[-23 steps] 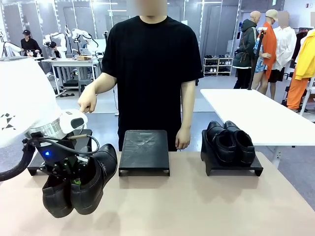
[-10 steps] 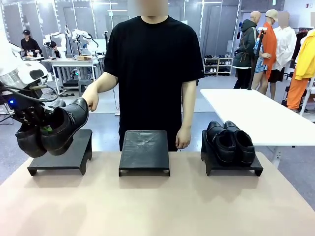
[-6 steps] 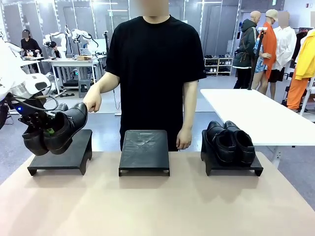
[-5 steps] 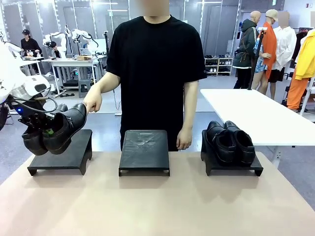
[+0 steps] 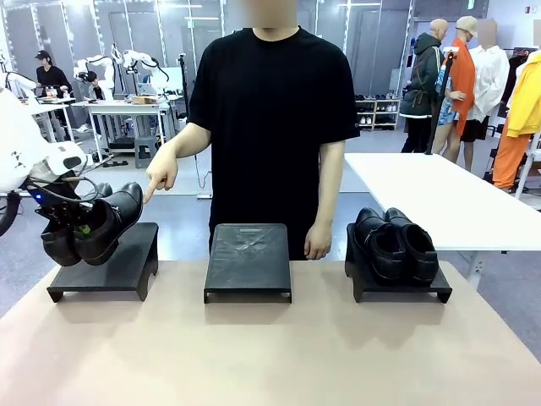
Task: Place the shoes on the stand as instructed by the person.
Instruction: Pick up another pair of Shoes and place it on the Shoes Stand indicated by the person.
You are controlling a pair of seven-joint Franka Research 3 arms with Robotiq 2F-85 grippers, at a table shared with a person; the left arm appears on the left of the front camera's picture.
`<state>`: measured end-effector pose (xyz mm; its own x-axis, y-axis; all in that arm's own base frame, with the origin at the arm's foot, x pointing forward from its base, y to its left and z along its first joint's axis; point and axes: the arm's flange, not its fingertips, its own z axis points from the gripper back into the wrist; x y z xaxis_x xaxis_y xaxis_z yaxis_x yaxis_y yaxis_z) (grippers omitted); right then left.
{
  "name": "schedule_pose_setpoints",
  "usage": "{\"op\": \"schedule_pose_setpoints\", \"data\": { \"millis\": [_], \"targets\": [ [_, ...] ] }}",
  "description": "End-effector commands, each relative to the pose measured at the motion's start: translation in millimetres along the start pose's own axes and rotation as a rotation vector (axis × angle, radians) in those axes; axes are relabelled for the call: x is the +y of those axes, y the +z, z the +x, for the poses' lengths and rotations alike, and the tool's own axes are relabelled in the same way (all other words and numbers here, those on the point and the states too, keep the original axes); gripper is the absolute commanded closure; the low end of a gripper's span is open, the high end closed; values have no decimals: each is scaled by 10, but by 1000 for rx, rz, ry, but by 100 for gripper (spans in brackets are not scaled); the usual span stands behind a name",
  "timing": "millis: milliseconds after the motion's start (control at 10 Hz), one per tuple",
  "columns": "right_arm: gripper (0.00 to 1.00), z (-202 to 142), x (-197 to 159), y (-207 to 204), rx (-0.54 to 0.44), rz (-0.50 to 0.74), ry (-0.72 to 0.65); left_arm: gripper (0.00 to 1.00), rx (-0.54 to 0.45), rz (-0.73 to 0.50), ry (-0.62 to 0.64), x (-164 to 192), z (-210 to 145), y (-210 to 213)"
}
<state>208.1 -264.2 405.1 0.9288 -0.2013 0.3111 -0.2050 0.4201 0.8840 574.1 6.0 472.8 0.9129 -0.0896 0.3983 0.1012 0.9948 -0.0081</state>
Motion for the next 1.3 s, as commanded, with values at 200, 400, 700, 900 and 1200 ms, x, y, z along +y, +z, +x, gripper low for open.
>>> {"op": "schedule_pose_setpoints", "data": {
  "millis": [200,400,700,900,1200],
  "targets": [
    [0,-8,28,25,6,1,7,93,-30,-21,-16,65,213,-201],
    [0,-8,28,25,6,1,7,93,-20,-21,-8,51,181,-261],
    [0,-8,28,25,6,1,7,93,10,-15,-15,21,87,-461],
    [0,-8,28,25,6,1,7,93,2,-17,-16,19,72,-543],
    [0,-8,28,25,6,1,7,36,10,-10,-19,23,65,-582]
  ]
}}
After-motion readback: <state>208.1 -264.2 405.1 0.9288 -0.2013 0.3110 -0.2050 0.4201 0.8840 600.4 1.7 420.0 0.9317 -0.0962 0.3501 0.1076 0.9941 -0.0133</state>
